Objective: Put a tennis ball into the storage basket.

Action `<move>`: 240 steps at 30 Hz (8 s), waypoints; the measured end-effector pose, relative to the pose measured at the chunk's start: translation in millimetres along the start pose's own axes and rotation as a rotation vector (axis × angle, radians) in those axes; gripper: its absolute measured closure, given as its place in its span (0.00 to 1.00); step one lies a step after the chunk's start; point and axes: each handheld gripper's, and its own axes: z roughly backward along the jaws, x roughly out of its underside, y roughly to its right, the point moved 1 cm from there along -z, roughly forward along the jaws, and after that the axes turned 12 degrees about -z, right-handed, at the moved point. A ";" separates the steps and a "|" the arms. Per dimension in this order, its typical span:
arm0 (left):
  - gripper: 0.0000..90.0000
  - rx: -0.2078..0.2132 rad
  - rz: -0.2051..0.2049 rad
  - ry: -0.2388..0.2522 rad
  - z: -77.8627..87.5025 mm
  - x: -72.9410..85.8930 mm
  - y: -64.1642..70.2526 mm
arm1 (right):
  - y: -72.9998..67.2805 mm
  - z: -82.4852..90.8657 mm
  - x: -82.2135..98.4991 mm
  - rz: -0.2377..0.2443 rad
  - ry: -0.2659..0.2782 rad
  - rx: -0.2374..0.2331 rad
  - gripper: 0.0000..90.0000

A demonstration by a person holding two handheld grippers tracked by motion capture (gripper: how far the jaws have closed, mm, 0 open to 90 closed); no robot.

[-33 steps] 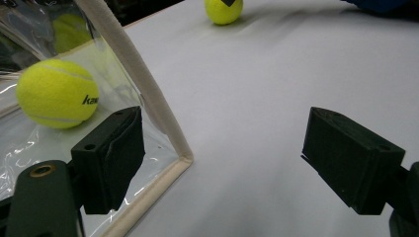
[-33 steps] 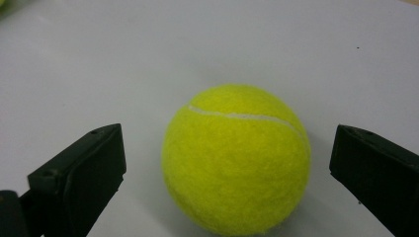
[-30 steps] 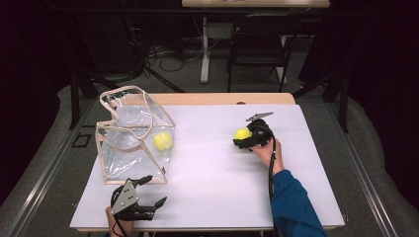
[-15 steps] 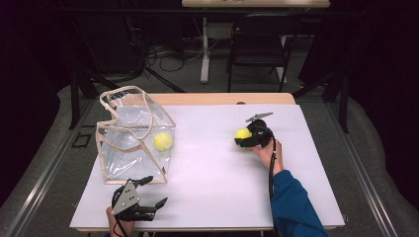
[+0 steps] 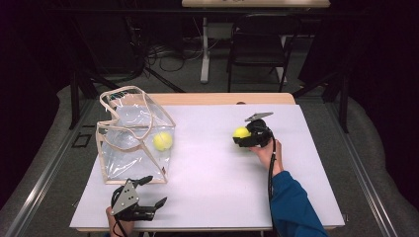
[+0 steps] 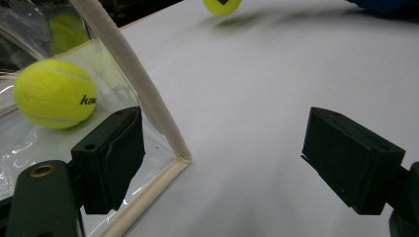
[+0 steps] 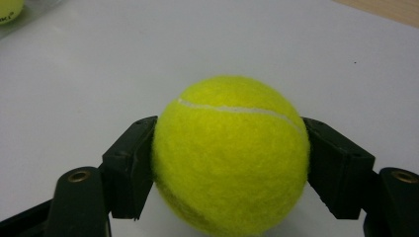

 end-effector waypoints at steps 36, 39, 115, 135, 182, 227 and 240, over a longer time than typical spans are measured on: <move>0.18 -0.005 0.005 0.004 0.5 0.2 -0.1 | -27.2 30.3 -14.3 0.101 0.050 -0.010 0.30; 0.18 -0.004 0.005 0.003 0.8 0.2 -0.3 | -28.6 31.6 -15.8 0.109 0.053 -0.010 0.30; 0.18 0.000 0.003 0.003 1.7 0.0 -0.4 | -83.2 39.1 -56.4 0.222 0.083 -0.083 0.30; 0.18 0.000 0.005 0.004 1.7 0.1 -0.2 | -104.2 35.0 -74.4 0.260 0.082 -0.113 0.30; 0.18 0.009 0.008 0.007 1.4 0.4 -0.7 | -144.4 30.9 -111.4 0.333 0.102 -0.159 0.30; 0.18 0.016 0.005 0.009 0.0 0.0 -1.2 | -174.6 29.2 -139.1 0.378 0.113 -0.169 0.30; 0.18 0.016 0.004 0.010 0.2 0.0 -1.2 | -184.7 30.0 -144.2 0.392 0.117 -0.177 0.30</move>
